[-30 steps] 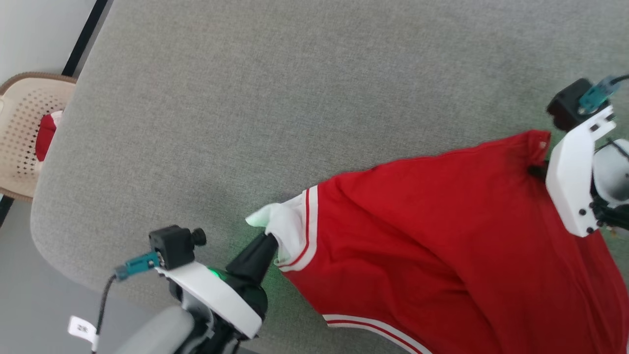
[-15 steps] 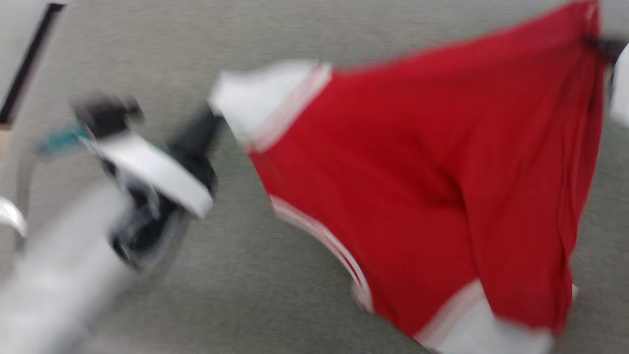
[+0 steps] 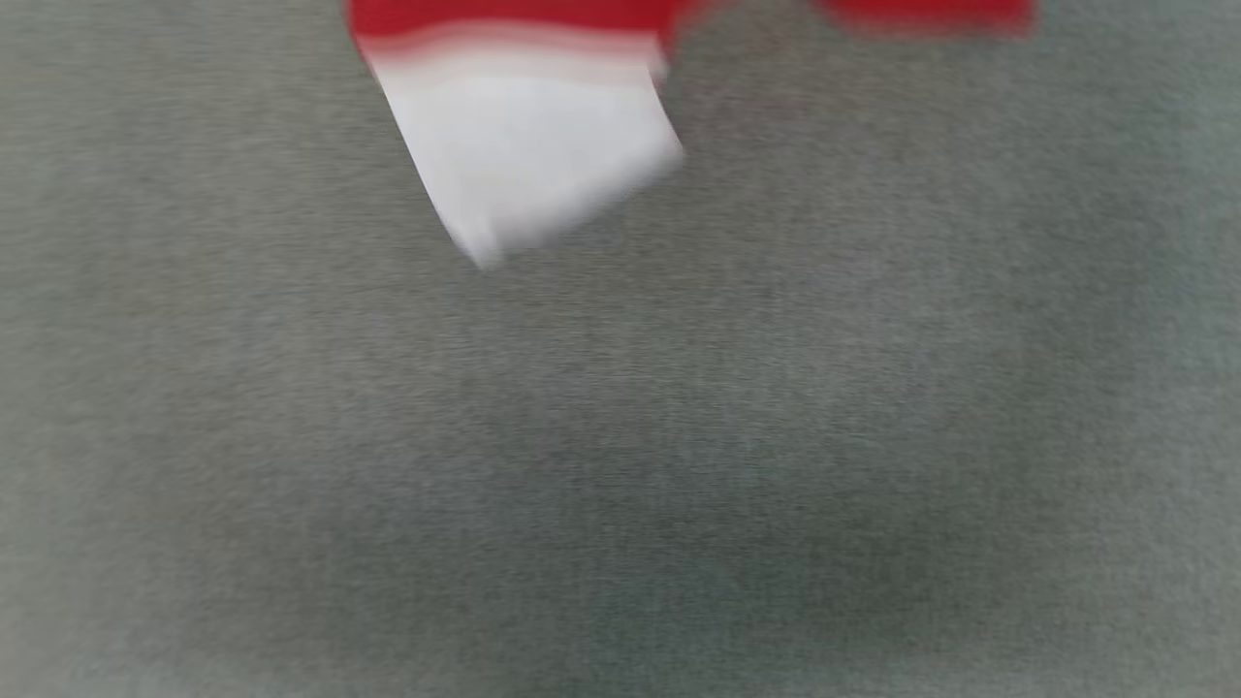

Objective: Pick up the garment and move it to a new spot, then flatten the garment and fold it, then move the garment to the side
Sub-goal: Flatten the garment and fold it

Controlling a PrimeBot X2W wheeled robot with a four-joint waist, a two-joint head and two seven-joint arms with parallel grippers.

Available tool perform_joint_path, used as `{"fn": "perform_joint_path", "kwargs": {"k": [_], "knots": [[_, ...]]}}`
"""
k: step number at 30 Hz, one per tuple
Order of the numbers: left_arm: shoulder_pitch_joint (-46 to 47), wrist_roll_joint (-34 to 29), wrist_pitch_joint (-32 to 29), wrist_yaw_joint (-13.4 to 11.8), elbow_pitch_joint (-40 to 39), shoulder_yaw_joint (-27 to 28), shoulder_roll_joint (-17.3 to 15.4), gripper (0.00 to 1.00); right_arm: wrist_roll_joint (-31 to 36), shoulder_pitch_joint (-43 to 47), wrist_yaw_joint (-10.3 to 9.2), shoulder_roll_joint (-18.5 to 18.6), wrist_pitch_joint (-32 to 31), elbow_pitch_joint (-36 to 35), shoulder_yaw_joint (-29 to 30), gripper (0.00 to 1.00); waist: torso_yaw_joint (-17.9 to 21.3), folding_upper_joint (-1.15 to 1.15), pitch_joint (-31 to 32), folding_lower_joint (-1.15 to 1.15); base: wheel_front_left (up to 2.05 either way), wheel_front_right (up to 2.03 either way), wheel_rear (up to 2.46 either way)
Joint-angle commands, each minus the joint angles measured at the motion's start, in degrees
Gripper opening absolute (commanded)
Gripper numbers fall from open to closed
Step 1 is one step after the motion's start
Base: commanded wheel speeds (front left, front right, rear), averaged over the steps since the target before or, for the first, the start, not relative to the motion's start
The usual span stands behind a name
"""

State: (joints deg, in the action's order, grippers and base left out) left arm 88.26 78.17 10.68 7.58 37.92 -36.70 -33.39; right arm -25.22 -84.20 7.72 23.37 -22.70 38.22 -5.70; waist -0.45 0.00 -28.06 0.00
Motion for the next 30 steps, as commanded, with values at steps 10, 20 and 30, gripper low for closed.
{"fn": "perform_joint_path", "kwargs": {"k": [10, 20, 30], "knots": [[3.1, 2.6, 2.3, -0.2, 1.6, -0.1, 0.8, 0.00, 5.5, -4.3, -0.45, -2.4, 7.6, 12.7, 2.1, 0.00, 1.7, 0.00, -1.8, 0.00, 0.00, 0.00, 0.00], [-21.1, 6.3, 4.2, -0.2, -13.4, -4.1, -0.5, 0.00, -5.0, 13.2, -0.38, 0.9, 9.4, 8.0, -8.8, 0.00, -0.4, 0.00, 0.8, 0.00, 0.00, 0.00, 0.00], [-52.7, 5.6, 4.6, -0.2, -30.9, 3.3, -1.0, 0.00, -17.7, 41.4, -0.37, 9.2, 8.8, -10.6, -13.5, 0.00, -0.4, 0.00, 7.1, 0.00, 0.00, 0.00, 0.00]]}}
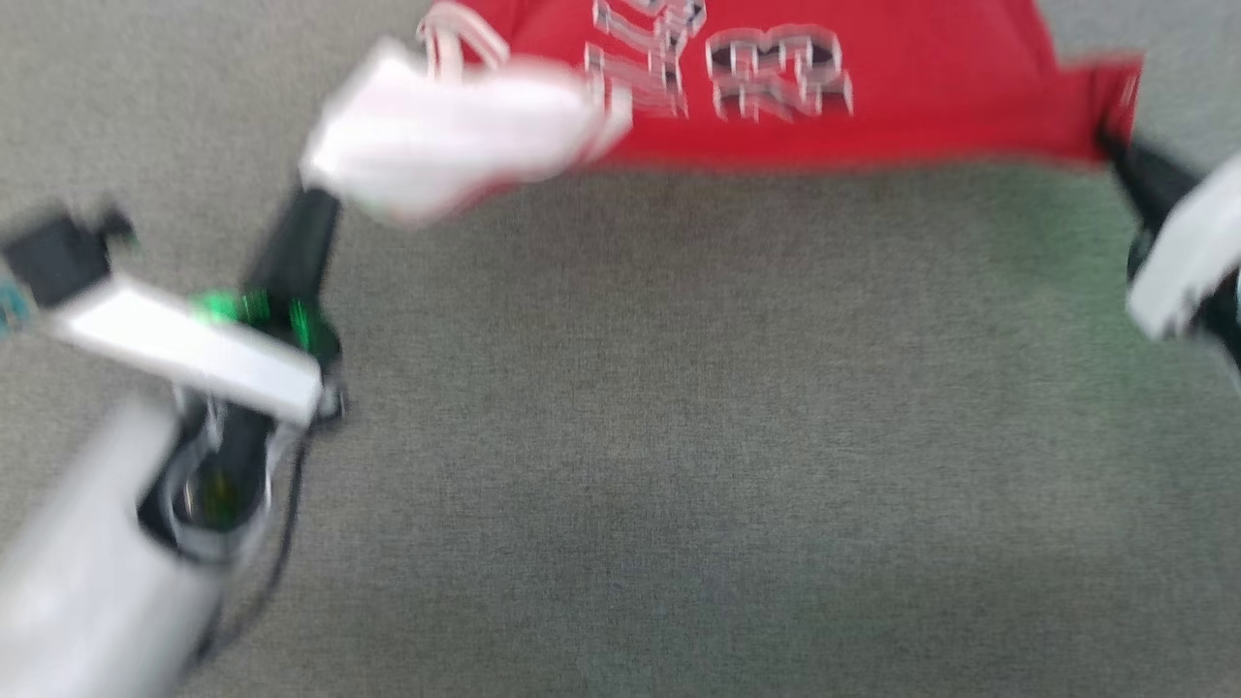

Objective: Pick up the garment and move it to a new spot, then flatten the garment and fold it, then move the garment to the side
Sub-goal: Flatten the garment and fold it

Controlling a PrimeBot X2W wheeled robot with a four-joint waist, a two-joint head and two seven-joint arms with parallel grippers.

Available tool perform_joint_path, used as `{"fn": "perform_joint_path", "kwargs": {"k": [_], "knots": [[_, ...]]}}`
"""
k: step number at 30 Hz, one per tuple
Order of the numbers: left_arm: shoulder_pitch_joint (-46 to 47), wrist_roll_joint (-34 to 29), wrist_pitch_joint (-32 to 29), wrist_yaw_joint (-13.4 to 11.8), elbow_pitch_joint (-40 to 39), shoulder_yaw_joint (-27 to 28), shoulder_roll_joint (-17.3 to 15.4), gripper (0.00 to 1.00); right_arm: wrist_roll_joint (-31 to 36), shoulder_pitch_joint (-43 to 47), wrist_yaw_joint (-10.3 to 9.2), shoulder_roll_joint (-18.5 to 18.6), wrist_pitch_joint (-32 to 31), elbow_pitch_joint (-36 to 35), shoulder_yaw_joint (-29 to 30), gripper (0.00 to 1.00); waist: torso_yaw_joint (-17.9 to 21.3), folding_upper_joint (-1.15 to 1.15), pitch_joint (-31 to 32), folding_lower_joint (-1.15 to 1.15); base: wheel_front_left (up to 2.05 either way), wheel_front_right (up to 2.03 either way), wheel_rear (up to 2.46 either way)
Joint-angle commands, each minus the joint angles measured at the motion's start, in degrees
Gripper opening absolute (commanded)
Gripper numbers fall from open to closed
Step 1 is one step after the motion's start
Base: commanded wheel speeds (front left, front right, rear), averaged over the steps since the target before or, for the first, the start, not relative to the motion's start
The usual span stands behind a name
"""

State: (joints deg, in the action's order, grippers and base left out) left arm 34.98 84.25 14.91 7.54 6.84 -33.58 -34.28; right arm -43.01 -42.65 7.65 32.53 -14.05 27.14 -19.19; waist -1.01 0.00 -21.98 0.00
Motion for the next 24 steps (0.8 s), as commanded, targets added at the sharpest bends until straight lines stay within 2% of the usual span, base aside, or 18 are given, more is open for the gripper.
{"fn": "perform_joint_path", "kwargs": {"k": [1, 7, 10, 12, 18, 24], "knots": [[-2.5, -1.0, 0.4, -0.1, -1.4, 0.8, -0.3, 0.00, -0.7, 2.5, -0.31, 0.8, -0.6, -1.6, 0.1, 0.00, 0.2, 0.00, 1.7, 0.00, 0.00, 0.00, 0.00], [-18.4, -3.0, 0.4, -0.1, -10.0, 3.4, -1.2, 0.00, -3.6, 17.6, -0.31, 4.9, -4.4, -12.1, 4.9, 0.00, -0.5, 0.00, 5.8, 0.00, 0.00, 0.00, 0.00], [-25.1, -4.4, 0.4, -0.1, -13.4, 4.2, -1.8, 0.00, -3.8, 24.3, -0.31, 5.8, -6.3, -17.6, 8.5, 0.00, -0.6, 0.00, 7.0, 0.00, 0.00, 0.00, 0.00], [-32.0, -5.4, 0.4, -0.1, -15.5, 6.8, -1.6, 0.00, -3.3, 30.4, -0.32, 5.9, -8.4, -22.4, 12.2, 0.00, -0.5, 0.00, 7.8, 0.00, 0.00, 0.00, 0.00], [-41.6, -9.0, 0.4, -0.1, -20.5, 8.9, -1.4, 0.00, -1.6, 41.4, -0.32, 3.5, -13.2, -31.0, 20.2, 0.00, -1.2, 0.00, 8.4, 0.00, 0.00, 0.00, 0.00], [-38.4, -10.7, -0.6, -0.1, -21.7, 6.4, -2.9, 0.00, -0.3, 45.3, -0.31, -0.6, -17.1, -36.2, 25.2, 0.00, -1.7, 0.00, 8.4, 0.00, 0.00, 0.00, 0.00]]}}
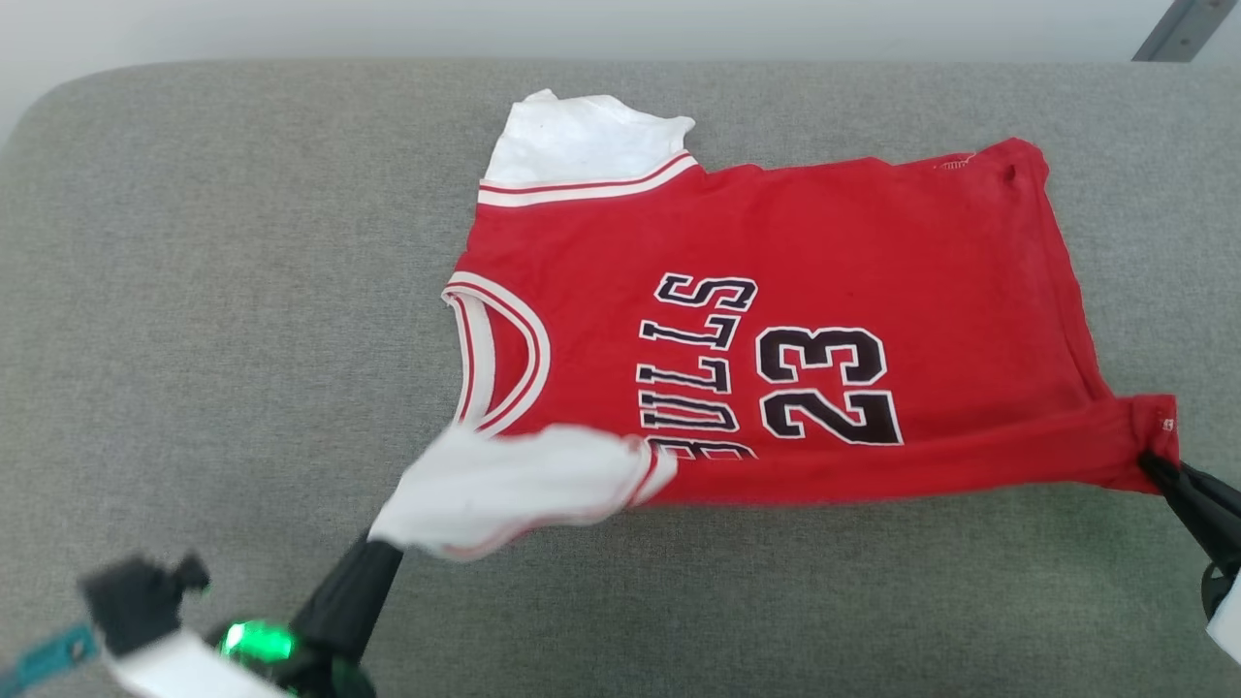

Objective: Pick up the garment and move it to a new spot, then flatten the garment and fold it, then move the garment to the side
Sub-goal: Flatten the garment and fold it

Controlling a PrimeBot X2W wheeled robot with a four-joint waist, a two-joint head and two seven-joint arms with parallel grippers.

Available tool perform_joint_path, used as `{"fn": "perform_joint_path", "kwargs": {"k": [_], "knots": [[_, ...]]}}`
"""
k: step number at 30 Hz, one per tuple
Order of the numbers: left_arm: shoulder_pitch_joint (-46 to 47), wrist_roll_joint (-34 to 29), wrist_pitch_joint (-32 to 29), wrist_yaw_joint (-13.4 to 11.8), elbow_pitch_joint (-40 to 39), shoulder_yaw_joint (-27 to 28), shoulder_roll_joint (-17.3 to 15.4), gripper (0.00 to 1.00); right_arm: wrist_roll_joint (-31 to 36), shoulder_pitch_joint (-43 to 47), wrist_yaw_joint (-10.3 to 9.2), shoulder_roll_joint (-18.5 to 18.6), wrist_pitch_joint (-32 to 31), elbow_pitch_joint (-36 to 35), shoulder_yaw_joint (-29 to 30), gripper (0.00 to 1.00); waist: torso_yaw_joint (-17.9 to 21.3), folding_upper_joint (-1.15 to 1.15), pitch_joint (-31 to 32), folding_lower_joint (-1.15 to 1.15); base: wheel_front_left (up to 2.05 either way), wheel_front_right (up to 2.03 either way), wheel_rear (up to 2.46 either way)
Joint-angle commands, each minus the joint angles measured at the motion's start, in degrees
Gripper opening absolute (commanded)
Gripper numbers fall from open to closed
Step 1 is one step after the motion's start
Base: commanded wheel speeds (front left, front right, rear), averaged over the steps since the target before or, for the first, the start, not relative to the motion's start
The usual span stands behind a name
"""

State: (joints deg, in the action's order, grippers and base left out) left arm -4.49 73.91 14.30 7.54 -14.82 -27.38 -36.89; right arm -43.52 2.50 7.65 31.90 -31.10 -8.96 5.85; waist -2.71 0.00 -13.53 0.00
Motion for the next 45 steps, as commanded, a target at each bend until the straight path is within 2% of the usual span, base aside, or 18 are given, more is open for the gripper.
{"fn": "perform_joint_path", "kwargs": {"k": [1, 8, 17, 26, 34, 35, 36, 37, 38, 40, 41, 45], "knots": [[2.6, -0.4, -0.7, -0.1, 0.2, -0.4, -0.4, 0.00, 0.5, 0.1, -0.31, -0.7, -0.7, -0.6, 0.8, 0.00, -0.1, 0.00, -0.1, 0.00, 0.00, 0.00, 0.00], [17.0, 1.6, -5.9, -0.1, 4.3, -3.8, -1.3, 0.00, 1.6, -5.4, -0.30, -4.1, -3.8, -0.1, 1.3, 0.00, 1.7, 0.00, -2.8, 0.00, 0.00, 0.00, 0.00], [30.6, 5.8, -8.9, -0.1, 15.0, -7.8, -0.3, 0.00, 2.9, -15.9, -0.30, -5.1, -2.3, 8.0, -1.4, 0.00, 4.0, 0.00, -7.4, 0.00, 0.00, 0.00, 0.00], [37.3, 6.3, -4.5, -0.1, 24.4, -11.9, 1.5, 0.00, 4.6, -20.8, -0.30, -4.9, 0.7, 13.6, -4.2, 0.00, 3.7, 0.00, -12.2, 0.00, 0.00, 0.00, 0.00], [42.6, 4.1, -1.1, -0.1, 32.1, -17.0, 1.2, 0.00, 4.9, -23.1, -0.30, -5.3, 3.0, 16.9, -6.2, 0.00, 3.7, 0.00, -14.0, 0.00, 0.00, 0.00, 0.00], [43.1, 3.6, -0.9, -0.1, 32.9, -17.5, 1.1, 0.11, 4.8, -23.3, -0.30, -5.3, 3.0, 17.1, -6.8, 0.00, 3.7, 0.00, -13.9, 0.00, 0.00, 0.00, 0.00], [43.4, 3.3, -0.5, -0.1, 33.6, -18.0, 1.0, 0.42, 4.8, -23.4, -0.30, -5.2, 3.0, 17.4, -7.4, 0.00, 3.7, 0.00, -13.6, 0.00, 0.00, 0.00, 0.00], [43.9, 2.6, -0.3, -0.1, 34.2, -18.5, 0.8, 0.82, 4.7, -23.5, -0.21, -5.1, 3.4, 17.6, -7.8, 0.15, 3.6, 0.00, -13.3, 0.00, 0.00, 0.00, 0.00], [44.2, 2.0, 0.1, -0.1, 34.8, -18.8, 0.6, 1.00, 4.8, -23.5, -0.19, -5.0, 4.0, 17.8, -8.0, 0.45, 3.6, 0.00, -12.9, 0.00, 0.00, 0.00, 0.00], [44.6, 1.5, 0.2, -0.1, 35.2, -19.3, 0.3, 1.00, 5.0, -23.4, -0.19, -4.9, 4.4, 18.0, -8.3, 0.45, 3.5, 0.00, -12.4, 0.00, 0.00, 0.00, 0.00], [45.1, 1.1, 0.4, -0.1, 35.6, -19.8, -0.1, 1.00, 5.1, -23.2, -0.19, -4.8, 4.8, 18.1, -8.6, 1.00, 3.5, 0.00, -11.9, 0.00, 0.00, 0.00, 0.00], [47.0, -1.3, 0.8, -0.1, 35.0, -20.1, -2.7, 1.00, 4.9, -21.9, -0.19, -4.2, 6.1, 17.8, -8.8, 1.00, 3.0, 0.00, -9.3, 0.00, 0.00, 0.00, 0.00]]}}
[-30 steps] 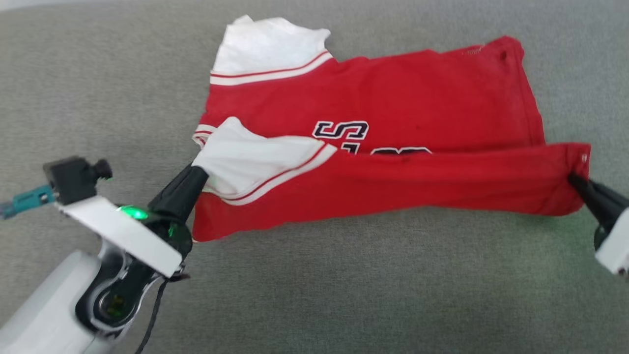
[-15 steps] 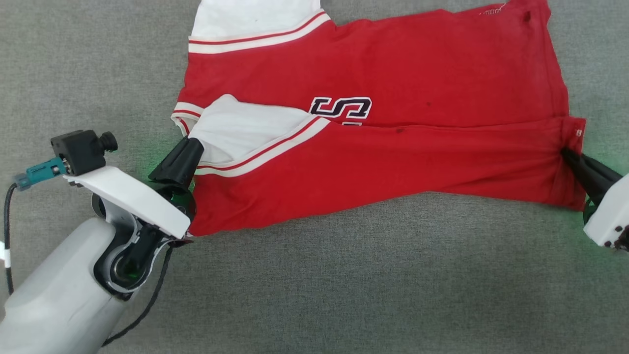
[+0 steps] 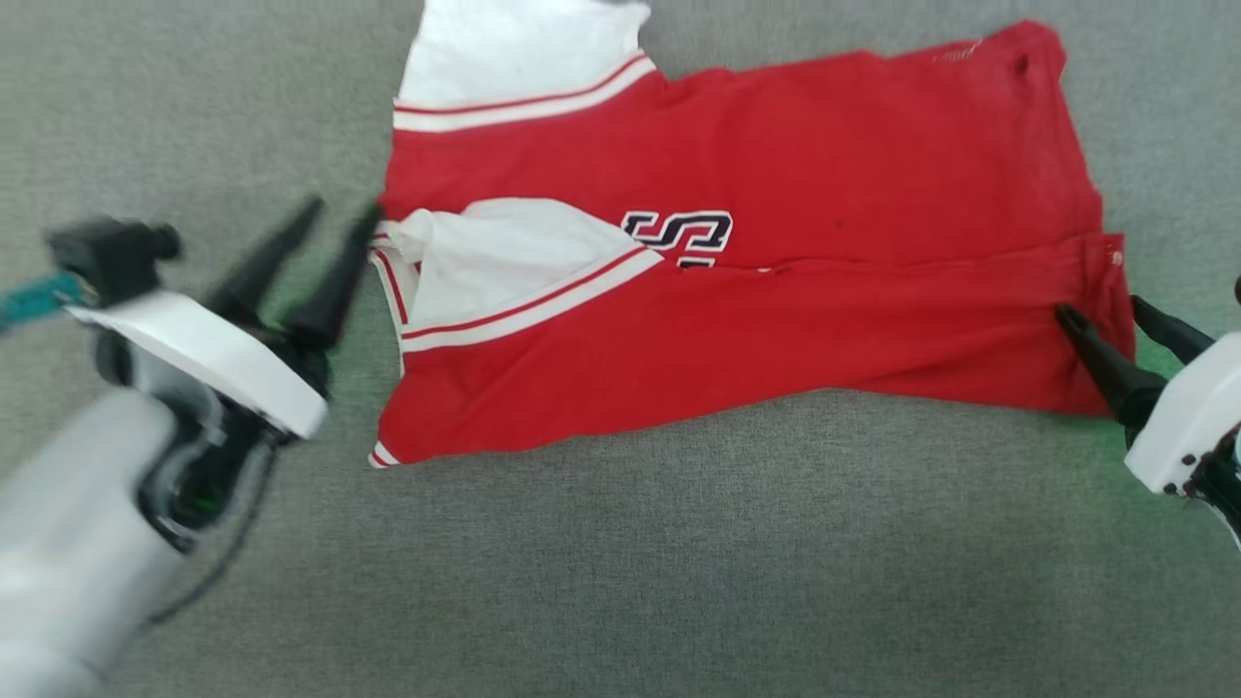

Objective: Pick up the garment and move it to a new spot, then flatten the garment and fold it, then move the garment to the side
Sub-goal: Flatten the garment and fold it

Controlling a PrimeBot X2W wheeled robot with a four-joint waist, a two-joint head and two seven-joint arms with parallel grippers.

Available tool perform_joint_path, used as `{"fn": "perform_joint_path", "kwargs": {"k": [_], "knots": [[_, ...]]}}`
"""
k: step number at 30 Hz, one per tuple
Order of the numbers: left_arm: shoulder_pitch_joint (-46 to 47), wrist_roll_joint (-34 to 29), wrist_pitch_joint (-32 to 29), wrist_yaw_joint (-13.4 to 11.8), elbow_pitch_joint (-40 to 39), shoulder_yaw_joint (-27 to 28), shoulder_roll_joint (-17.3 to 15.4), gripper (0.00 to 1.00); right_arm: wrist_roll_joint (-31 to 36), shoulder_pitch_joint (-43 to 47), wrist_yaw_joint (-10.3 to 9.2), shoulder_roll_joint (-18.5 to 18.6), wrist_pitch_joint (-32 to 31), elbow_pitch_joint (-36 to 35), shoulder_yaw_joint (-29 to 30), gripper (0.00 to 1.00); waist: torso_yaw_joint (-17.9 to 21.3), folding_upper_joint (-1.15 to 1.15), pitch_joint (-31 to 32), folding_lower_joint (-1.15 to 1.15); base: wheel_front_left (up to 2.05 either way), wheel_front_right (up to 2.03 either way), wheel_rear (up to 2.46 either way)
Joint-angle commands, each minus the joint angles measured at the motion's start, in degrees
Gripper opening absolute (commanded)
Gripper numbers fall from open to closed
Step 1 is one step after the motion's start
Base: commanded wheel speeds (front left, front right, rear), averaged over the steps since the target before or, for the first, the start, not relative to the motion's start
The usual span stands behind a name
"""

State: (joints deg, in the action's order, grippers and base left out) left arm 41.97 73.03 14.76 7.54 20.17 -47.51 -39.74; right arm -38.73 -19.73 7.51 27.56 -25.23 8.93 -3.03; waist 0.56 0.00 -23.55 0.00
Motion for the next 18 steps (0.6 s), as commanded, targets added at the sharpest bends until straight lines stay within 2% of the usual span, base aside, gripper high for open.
{"fn": "perform_joint_path", "kwargs": {"k": [1, 4, 6, 10, 15, 18], "knots": [[1.0, -0.6, 0.4, -0.1, -0.4, 0.6, -0.7, 1.00, 0.2, 0.6, -0.04, 0.2, 0.5, -0.4, 0.3, 1.00, -0.4, 0.00, 1.3, 0.00, 0.00, 0.00, 0.00], [2.0, -2.6, 0.4, -0.1, -1.8, 0.7, -3.9, 1.00, 0.4, 1.8, -0.04, 0.1, 1.2, -1.3, 0.9, 1.00, -0.6, 0.00, 3.4, 0.00, 0.00, 0.00, 0.00], [2.2, -3.4, -2.7, -0.1, -3.8, -1.1, -5.7, 1.00, 0.7, 2.8, -0.04, 0.1, 1.7, -2.1, 1.7, 1.00, -0.7, 0.00, 4.7, 0.00, 0.00, 0.00, 0.00], [2.4, -3.6, -13.8, -0.6, -8.5, -5.9, -9.8, 1.00, 1.0, 4.2, -0.04, 0.0, 1.8, -3.7, 2.9, 1.00, -0.8, 0.00, 6.7, 0.00, 0.00, 0.00, 0.00], [1.2, 1.1, -30.3, -2.8, -12.1, -11.1, -12.2, 1.00, 1.3, 4.9, -0.04, -0.3, 1.0, -5.1, 3.4, 1.00, -0.2, 0.00, 7.9, 0.00, 0.00, 0.00, 0.00], [0.4, 4.4, -35.9, -2.9, -13.0, -12.5, -12.4, 1.00, 1.4, 4.6, -0.04, -0.7, 0.6, -5.8, 3.3, 1.00, 0.6, 0.00, 7.7, 0.00, 0.00, 0.00, 0.00]]}}
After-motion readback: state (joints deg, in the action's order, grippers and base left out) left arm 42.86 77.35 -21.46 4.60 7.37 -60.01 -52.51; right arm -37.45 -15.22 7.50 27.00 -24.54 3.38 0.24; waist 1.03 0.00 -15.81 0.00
